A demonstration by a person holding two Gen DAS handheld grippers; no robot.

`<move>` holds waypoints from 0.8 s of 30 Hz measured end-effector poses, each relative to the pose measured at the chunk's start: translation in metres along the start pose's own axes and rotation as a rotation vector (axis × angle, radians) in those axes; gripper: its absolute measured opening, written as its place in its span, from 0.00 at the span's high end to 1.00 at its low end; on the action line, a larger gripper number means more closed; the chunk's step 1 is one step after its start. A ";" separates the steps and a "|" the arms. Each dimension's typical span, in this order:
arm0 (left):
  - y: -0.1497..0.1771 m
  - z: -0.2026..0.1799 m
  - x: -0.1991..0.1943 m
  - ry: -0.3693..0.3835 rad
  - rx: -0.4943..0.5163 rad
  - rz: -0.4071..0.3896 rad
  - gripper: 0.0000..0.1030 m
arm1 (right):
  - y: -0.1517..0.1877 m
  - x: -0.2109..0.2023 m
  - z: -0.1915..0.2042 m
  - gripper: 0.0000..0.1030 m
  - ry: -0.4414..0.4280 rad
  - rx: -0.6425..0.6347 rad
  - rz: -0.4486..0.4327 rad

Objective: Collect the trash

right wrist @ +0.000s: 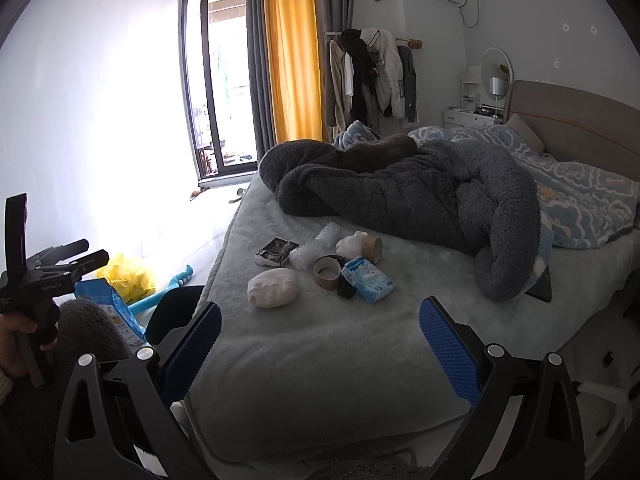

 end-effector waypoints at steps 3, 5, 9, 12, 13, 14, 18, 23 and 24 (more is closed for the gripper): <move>0.000 -0.005 0.005 0.016 0.009 0.018 0.03 | 0.008 0.007 -0.005 0.03 0.025 0.004 -0.005; 0.000 -0.008 0.011 0.029 0.023 0.027 0.03 | 0.005 0.006 -0.011 0.03 0.030 0.017 -0.008; -0.001 -0.012 0.024 0.076 0.045 0.052 0.04 | 0.004 0.017 -0.020 0.03 0.019 0.054 0.004; -0.002 -0.015 0.034 0.119 0.068 0.061 0.04 | 0.003 0.028 -0.018 0.03 0.015 0.031 0.021; -0.002 -0.015 0.036 0.131 0.071 0.066 0.05 | 0.003 0.031 -0.018 0.03 0.014 0.025 0.025; -0.003 -0.016 0.039 0.148 0.079 0.066 0.05 | 0.003 0.033 -0.020 0.03 0.011 0.028 0.028; -0.003 -0.021 0.045 0.183 0.113 0.069 0.06 | 0.009 0.047 -0.026 0.03 -0.002 0.057 0.069; 0.001 -0.029 0.059 0.239 0.153 0.099 0.06 | 0.007 0.066 -0.028 0.03 -0.036 0.089 0.101; 0.002 -0.032 0.063 0.257 0.160 0.106 0.06 | 0.006 0.071 -0.026 0.03 -0.041 0.083 0.107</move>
Point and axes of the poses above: each gripper's, at about its wrist camera, not at the fingertips, and x roughly the way its jaws point, z to its left, y to its underside, the point moved 5 cm from there along x, roughly the way its jaws point, and after that the axes turned 14 degrees about y, right-handed, at the moved point
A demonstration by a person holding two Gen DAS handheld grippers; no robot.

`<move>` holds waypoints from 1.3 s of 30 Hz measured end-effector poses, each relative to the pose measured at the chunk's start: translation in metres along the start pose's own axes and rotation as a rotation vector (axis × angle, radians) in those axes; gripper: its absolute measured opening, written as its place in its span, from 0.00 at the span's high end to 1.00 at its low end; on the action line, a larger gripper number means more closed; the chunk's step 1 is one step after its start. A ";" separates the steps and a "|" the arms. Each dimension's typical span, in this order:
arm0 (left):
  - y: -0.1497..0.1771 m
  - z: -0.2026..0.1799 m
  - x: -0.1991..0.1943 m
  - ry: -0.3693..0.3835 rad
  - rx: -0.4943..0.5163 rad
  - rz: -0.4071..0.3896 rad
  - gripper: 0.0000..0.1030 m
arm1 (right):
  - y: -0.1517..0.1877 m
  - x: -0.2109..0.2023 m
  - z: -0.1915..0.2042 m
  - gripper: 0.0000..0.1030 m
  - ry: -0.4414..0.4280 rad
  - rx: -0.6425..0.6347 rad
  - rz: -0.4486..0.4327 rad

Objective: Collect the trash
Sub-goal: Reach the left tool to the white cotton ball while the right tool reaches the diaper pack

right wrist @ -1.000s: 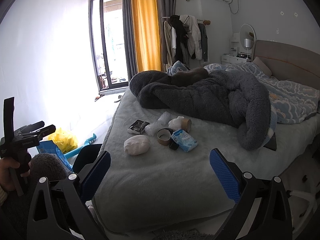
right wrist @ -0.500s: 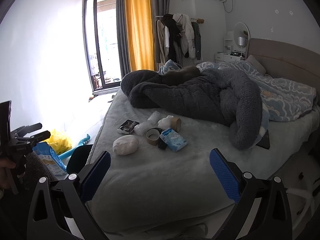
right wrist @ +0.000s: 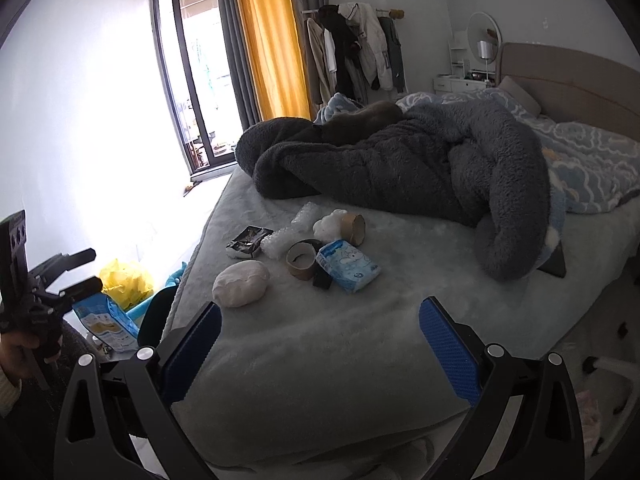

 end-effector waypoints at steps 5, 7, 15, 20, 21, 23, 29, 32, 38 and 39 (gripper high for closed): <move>0.001 -0.002 0.026 0.054 0.032 0.036 0.06 | -0.005 0.032 0.007 0.03 -0.014 -0.049 0.036; 0.004 0.000 0.036 0.073 0.038 0.056 0.06 | -0.004 0.048 0.008 0.03 -0.014 -0.056 0.054; 0.007 0.009 0.073 0.155 0.039 0.102 0.14 | -0.008 0.099 0.012 0.03 -0.032 -0.090 0.111; 0.003 0.012 0.091 0.223 0.025 0.107 0.14 | -0.012 0.125 0.014 0.03 -0.032 -0.127 0.141; 0.003 0.012 0.094 0.231 0.026 0.112 0.14 | -0.013 0.130 0.014 0.03 -0.029 -0.134 0.146; 0.003 0.011 0.104 0.252 0.028 0.128 0.14 | -0.016 0.137 0.016 0.03 -0.045 -0.130 0.155; 0.004 0.014 0.134 0.300 0.010 0.191 0.15 | -0.020 0.156 0.020 0.03 -0.067 -0.175 0.185; 0.003 0.014 0.141 0.332 0.006 0.201 0.15 | -0.021 0.167 0.018 0.03 -0.075 -0.176 0.212; 0.004 0.005 0.156 0.386 0.029 0.236 0.15 | -0.025 0.185 0.011 0.03 -0.098 -0.138 0.244; 0.003 0.003 0.158 0.389 0.036 0.236 0.15 | -0.025 0.187 0.009 0.03 -0.091 -0.133 0.246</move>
Point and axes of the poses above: each gripper's, at about its wrist camera, not at the fingertips, and x roughly the way its jaws point, z to its left, y to its underside, the point moved 5 cm from there along x, roughly the way its jaws point, and after that the axes turned 14 degrees about y, right-handed, at the moved point
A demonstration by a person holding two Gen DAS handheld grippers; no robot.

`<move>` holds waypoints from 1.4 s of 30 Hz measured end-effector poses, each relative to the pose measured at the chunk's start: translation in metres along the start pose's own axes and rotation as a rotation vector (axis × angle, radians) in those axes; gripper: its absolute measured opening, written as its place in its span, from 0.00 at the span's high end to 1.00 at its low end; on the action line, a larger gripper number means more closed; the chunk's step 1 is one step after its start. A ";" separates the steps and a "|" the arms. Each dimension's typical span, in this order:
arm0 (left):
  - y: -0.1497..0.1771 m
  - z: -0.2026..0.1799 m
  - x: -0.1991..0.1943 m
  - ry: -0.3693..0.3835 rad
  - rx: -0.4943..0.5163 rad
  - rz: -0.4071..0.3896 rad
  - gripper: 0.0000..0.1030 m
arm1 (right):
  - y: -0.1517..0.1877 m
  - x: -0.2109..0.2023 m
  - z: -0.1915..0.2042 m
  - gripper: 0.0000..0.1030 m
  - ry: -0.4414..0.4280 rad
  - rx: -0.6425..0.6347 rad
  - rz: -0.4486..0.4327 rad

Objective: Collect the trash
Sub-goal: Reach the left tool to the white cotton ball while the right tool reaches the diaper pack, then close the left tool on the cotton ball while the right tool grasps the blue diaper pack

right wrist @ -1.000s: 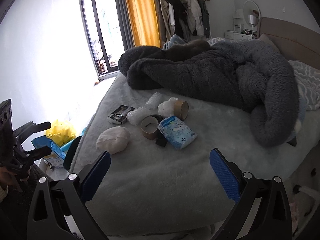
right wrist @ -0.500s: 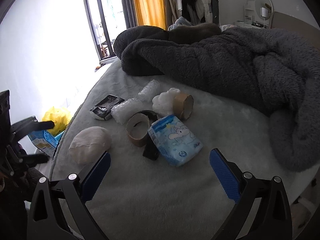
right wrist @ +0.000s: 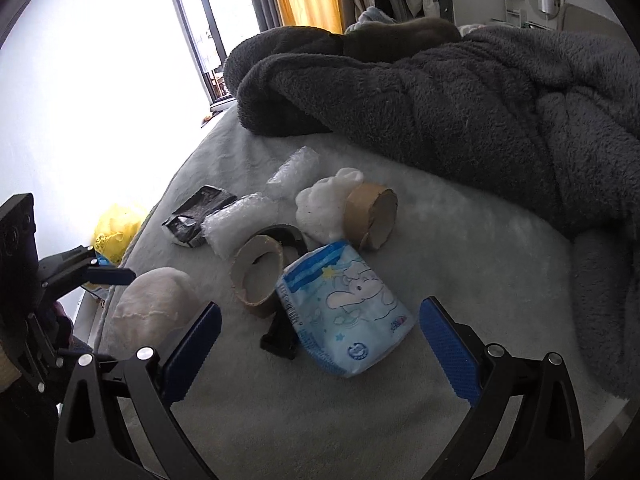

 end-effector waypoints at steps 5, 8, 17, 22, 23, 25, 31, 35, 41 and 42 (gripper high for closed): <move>-0.003 0.005 0.011 -0.003 0.009 0.016 0.18 | -0.001 0.012 -0.004 0.03 -0.018 0.000 0.025; -0.004 0.008 0.016 0.008 -0.005 0.028 0.26 | -0.003 0.020 -0.008 0.04 -0.025 0.006 0.042; -0.008 0.013 0.017 0.023 -0.029 0.020 0.44 | -0.004 0.037 -0.014 0.20 -0.055 0.027 0.066; -0.014 0.011 0.013 0.028 -0.023 0.001 0.48 | -0.002 0.038 -0.009 0.23 -0.062 0.001 0.078; -0.014 0.010 0.012 0.028 -0.021 -0.002 0.49 | -0.001 0.037 -0.008 0.23 -0.062 -0.007 0.079; -0.015 0.010 0.012 0.030 -0.023 -0.007 0.49 | -0.002 0.037 -0.006 0.27 -0.058 -0.017 0.076; -0.019 0.009 0.003 0.033 -0.031 -0.044 0.49 | -0.006 0.034 -0.003 0.35 -0.037 -0.023 0.073; -0.024 0.009 -0.008 0.020 -0.037 -0.084 0.49 | -0.013 0.024 -0.006 0.35 -0.027 -0.007 0.037; -0.031 0.020 -0.029 -0.034 -0.060 -0.152 0.49 | -0.030 0.005 -0.004 0.35 -0.015 0.020 -0.052; -0.032 0.023 -0.033 -0.047 -0.066 -0.165 0.49 | -0.033 0.004 -0.002 0.35 -0.013 0.022 -0.064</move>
Point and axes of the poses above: each gripper's, at about its wrist camera, not at the fingertips, and x roughly the way its jaws point, z to its left, y to its underside, the point moved 5 cm from there along x, roughly the way its jaws point, and after that the axes turned 14 degrees about y, right-handed, at the moved point
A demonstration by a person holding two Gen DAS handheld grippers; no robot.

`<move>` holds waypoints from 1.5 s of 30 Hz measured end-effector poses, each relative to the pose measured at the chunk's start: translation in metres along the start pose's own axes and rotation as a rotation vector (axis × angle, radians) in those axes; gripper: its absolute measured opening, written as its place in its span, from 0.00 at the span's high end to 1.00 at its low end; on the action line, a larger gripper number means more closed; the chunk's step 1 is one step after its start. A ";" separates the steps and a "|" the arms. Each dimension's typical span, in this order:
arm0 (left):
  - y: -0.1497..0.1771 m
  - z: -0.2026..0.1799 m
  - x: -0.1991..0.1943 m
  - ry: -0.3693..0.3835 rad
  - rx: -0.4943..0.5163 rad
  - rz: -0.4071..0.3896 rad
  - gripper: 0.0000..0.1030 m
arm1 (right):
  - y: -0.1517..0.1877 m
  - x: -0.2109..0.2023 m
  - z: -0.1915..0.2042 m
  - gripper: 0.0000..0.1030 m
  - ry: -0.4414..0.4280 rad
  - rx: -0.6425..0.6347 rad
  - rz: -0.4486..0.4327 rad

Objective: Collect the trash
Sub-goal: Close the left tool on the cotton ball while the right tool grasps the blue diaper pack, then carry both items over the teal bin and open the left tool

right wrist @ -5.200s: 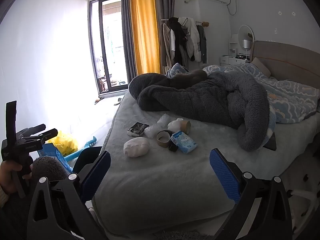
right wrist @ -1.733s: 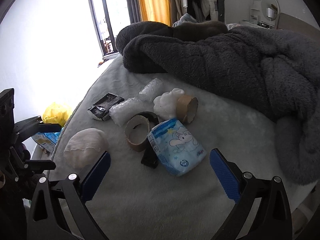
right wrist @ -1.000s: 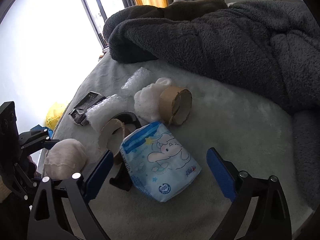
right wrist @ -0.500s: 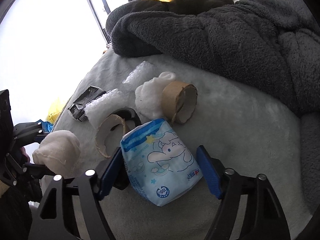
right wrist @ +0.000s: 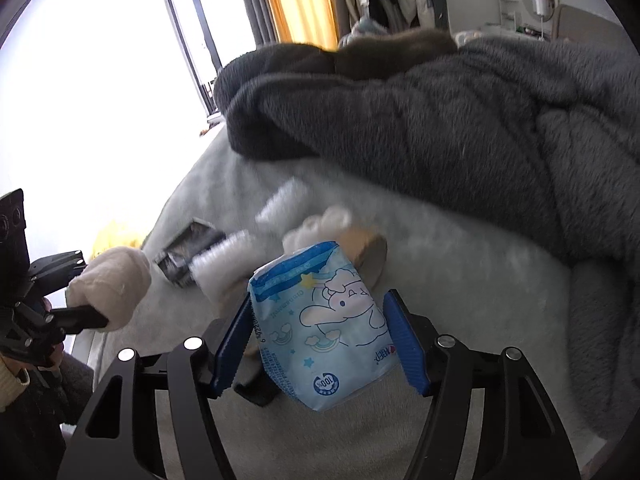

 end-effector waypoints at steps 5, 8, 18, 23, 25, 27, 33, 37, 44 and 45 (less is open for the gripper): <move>-0.005 0.021 -0.022 -0.098 -0.035 -0.054 0.49 | -0.014 -0.002 0.010 0.35 0.006 0.019 -0.047; -0.004 0.035 -0.033 -0.159 -0.066 -0.073 0.49 | -0.024 -0.005 0.023 0.35 0.008 0.024 -0.072; 0.010 0.081 -0.069 -0.317 -0.141 -0.090 0.49 | -0.052 0.004 0.101 0.35 -0.062 0.003 -0.095; 0.027 0.105 -0.084 -0.387 -0.178 -0.063 0.49 | -0.059 0.013 0.133 0.35 -0.076 -0.011 -0.080; 0.034 0.115 -0.088 -0.417 -0.195 -0.046 0.49 | -0.059 0.013 0.147 0.35 -0.089 -0.018 -0.075; 0.043 0.126 -0.093 -0.449 -0.223 -0.023 0.49 | -0.062 0.016 0.159 0.35 -0.097 -0.034 -0.081; 0.071 0.153 -0.107 -0.510 -0.285 0.033 0.49 | -0.066 0.028 0.199 0.35 -0.129 -0.071 -0.071; 0.088 0.167 -0.118 -0.527 -0.339 0.054 0.49 | -0.064 0.033 0.234 0.35 -0.161 -0.103 -0.063; 0.118 0.188 -0.136 -0.539 -0.438 0.096 0.49 | -0.056 0.046 0.281 0.35 -0.209 -0.158 -0.033; 0.124 0.191 -0.139 -0.540 -0.453 0.109 0.49 | -0.055 0.048 0.287 0.35 -0.215 -0.163 -0.029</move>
Point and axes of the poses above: each gripper's, at about its wrist camera, not at the fingertips, and x roughly the way its jaws point, z to its left, y to its underside, the point moved 5 cm from there along x, roughly the way its jaws point, and after that the axes turned 14 degrees about y, right-handed, at the moved point
